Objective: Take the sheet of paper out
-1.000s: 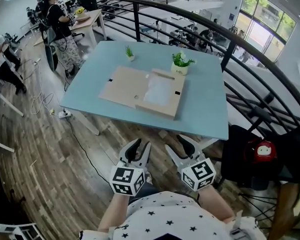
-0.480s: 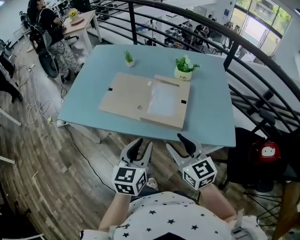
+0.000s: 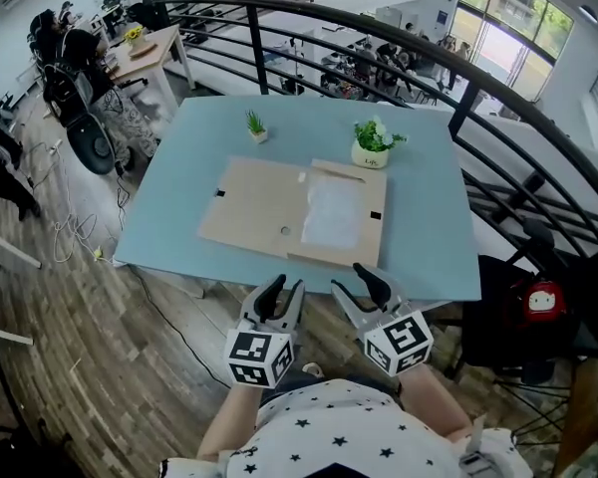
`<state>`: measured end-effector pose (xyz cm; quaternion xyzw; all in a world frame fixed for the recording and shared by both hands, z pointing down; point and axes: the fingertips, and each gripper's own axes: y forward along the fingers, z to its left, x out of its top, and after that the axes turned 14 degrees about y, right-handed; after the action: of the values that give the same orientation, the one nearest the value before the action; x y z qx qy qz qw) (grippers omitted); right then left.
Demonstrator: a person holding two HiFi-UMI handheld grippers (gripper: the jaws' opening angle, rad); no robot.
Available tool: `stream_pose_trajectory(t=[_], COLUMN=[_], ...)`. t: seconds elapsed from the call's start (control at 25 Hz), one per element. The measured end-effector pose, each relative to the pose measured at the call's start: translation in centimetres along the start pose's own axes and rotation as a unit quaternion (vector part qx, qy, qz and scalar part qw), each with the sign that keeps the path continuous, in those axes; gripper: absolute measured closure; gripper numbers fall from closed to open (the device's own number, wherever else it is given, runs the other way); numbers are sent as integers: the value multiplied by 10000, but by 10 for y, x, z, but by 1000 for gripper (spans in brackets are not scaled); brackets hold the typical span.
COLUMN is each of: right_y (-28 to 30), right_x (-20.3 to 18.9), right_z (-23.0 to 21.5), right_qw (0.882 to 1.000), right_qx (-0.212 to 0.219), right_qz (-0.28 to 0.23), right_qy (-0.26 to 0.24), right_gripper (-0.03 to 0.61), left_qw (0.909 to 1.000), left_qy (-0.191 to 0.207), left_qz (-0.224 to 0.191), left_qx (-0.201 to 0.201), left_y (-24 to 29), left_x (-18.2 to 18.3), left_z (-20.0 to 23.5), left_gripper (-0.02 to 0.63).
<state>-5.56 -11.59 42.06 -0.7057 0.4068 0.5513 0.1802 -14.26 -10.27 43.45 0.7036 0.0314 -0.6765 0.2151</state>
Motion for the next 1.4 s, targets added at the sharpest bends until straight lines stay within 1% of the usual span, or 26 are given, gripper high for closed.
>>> stream_pose_trajectory(t=[0.32,0.76,1.08,1.4], right_y=[23,59,89,109], right_x=[3,8,21,22], right_z=[-10,-53,-89,-148], right_qw=[9999,9996,9988,9972], right_qx=[4,-155,-305,-408], right_qz=[46,123,227,454], right_qy=[134,219,297,438], right_gripper=[387,387,387,387], left_qw=[10000,9997,9986,9952], left_qy=[-19,-116,-123,-58], left_qz=[76,229,505,964], left_qx=[-28,-4,-48,-187], left_y=[24,76,125,198], left_x=[2,-9,-14,-33], left_z=[22,57,90,98], left_gripper=[492,492,492,492])
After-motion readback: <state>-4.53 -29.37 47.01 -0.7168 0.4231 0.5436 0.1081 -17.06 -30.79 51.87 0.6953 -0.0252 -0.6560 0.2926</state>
